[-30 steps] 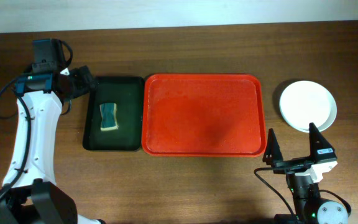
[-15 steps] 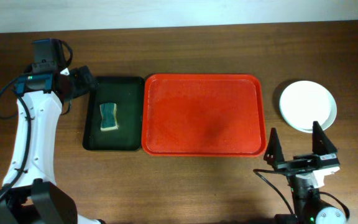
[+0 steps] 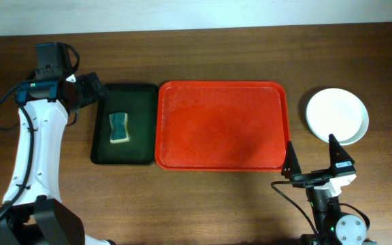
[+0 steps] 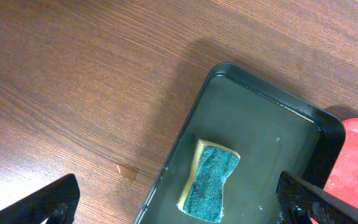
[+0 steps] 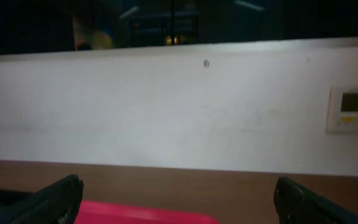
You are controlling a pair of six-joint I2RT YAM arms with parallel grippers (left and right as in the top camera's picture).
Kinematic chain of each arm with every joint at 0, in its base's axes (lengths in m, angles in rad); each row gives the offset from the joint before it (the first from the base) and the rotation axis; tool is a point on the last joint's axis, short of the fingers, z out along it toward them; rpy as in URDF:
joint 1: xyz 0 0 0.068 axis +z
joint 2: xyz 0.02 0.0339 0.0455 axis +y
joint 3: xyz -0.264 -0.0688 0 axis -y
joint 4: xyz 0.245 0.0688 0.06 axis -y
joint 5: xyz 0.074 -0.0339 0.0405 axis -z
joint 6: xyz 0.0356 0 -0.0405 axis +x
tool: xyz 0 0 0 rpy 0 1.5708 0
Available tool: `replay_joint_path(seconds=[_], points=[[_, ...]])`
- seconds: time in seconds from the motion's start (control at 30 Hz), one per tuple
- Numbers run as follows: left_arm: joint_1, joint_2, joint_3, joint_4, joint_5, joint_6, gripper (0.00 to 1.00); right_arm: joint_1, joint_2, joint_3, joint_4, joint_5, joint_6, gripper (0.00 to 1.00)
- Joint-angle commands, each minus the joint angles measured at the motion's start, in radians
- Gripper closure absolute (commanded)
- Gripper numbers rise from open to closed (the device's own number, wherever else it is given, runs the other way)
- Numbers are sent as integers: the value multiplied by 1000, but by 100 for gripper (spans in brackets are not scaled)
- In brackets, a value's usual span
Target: Clean dirty plates on tray and stack at the side
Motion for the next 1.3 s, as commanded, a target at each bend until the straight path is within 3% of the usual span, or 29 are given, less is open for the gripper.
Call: replay_joint_path(seconds=[0.0, 0.27, 0.57, 1.27], points=[[2, 4, 3, -2, 3, -13, 1, 10, -12, -18, -29, -17, 3, 1], [2, 4, 3, -2, 3, -13, 1, 10, -12, -18, -314, 6, 3, 1], [2, 4, 3, -2, 3, -13, 1, 44, -12, -18, -309, 17, -106, 1], [2, 4, 3, -2, 3, -13, 1, 53, -12, -18, -308, 17, -101, 1]])
